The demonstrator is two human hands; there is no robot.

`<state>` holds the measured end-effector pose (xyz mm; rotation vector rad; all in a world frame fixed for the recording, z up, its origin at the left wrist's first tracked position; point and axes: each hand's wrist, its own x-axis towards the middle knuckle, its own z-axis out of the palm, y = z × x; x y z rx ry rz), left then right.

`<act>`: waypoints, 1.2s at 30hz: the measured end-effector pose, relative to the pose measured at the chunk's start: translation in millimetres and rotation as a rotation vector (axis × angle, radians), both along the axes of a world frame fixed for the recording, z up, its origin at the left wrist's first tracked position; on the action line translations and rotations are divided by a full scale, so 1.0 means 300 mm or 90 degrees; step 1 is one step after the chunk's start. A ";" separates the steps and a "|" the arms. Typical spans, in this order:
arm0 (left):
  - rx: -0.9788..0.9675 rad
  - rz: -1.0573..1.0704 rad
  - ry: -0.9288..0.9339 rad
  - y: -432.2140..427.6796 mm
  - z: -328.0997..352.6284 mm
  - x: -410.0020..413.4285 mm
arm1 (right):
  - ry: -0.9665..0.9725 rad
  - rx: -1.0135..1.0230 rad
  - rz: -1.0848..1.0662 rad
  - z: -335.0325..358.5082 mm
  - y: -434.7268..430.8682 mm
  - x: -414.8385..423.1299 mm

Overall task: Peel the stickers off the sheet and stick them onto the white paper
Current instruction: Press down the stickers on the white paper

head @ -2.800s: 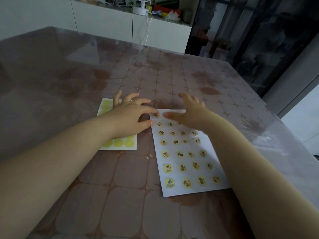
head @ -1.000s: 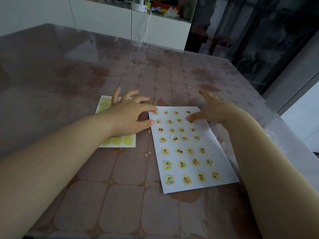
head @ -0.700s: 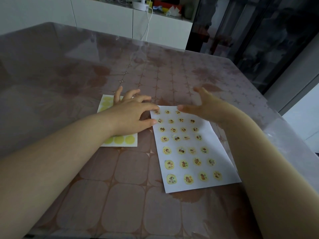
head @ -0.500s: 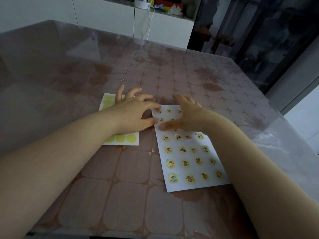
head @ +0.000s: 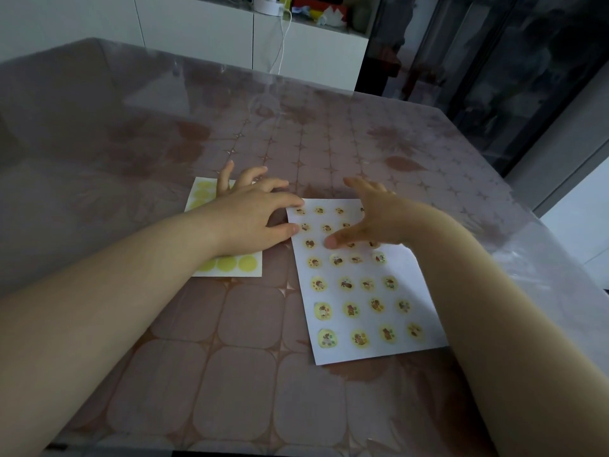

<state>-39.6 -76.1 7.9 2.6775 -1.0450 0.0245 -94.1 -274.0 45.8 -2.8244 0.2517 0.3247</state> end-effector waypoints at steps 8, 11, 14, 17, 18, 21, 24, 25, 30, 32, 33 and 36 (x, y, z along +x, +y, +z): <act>0.005 0.002 -0.004 0.001 0.001 -0.001 | -0.005 0.088 -0.012 0.035 -0.046 -0.020; 0.007 0.002 -0.005 0.001 0.001 -0.001 | 0.000 0.069 -0.028 0.046 -0.080 -0.024; 0.009 0.002 -0.004 0.000 0.004 -0.001 | 0.026 -0.013 -0.009 0.026 -0.070 -0.021; 0.010 0.003 -0.006 -0.001 0.002 -0.001 | 0.028 -0.009 -0.010 0.023 -0.070 -0.014; 0.009 0.004 -0.007 -0.001 0.001 0.000 | 0.031 -0.001 -0.009 0.026 -0.076 -0.016; 0.013 0.008 -0.009 0.001 -0.002 0.003 | 0.040 0.031 -0.041 0.035 -0.115 -0.022; 0.014 0.013 -0.007 0.000 -0.005 0.004 | 0.034 0.032 -0.077 0.042 -0.156 -0.028; 0.015 0.013 -0.007 0.001 -0.005 0.005 | 0.041 0.029 -0.081 0.042 -0.161 -0.028; 0.021 0.018 -0.004 -0.002 -0.006 0.009 | 0.059 -0.024 -0.065 0.018 -0.147 -0.019; 0.025 0.017 -0.004 -0.004 -0.006 0.006 | 0.063 -0.014 -0.069 0.017 -0.146 -0.016; 0.025 0.015 -0.006 -0.004 -0.005 0.005 | 0.063 -0.007 -0.071 0.017 -0.146 -0.016; 0.006 -0.017 -0.015 -0.003 0.002 -0.007 | 0.054 0.004 -0.054 0.021 -0.144 -0.024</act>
